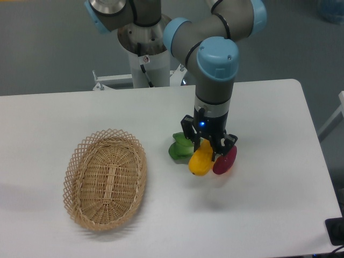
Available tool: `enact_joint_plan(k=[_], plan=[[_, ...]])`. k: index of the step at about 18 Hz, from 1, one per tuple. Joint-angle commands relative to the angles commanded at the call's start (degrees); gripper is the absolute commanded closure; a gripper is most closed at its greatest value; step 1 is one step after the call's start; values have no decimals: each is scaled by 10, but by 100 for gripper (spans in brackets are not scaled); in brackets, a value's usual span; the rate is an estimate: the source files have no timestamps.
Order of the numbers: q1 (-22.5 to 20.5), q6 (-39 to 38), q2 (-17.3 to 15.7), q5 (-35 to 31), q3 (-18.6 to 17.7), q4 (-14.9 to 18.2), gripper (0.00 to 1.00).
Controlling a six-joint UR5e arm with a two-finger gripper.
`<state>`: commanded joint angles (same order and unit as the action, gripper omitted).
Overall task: Pick up the mango from the basket
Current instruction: 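Lift the mango out of the basket and carry it toward the vegetables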
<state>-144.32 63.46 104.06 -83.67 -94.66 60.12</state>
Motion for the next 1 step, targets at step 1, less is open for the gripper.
enact_joint_plan(k=[1], plan=[[0, 0, 0, 0, 0, 0, 63]])
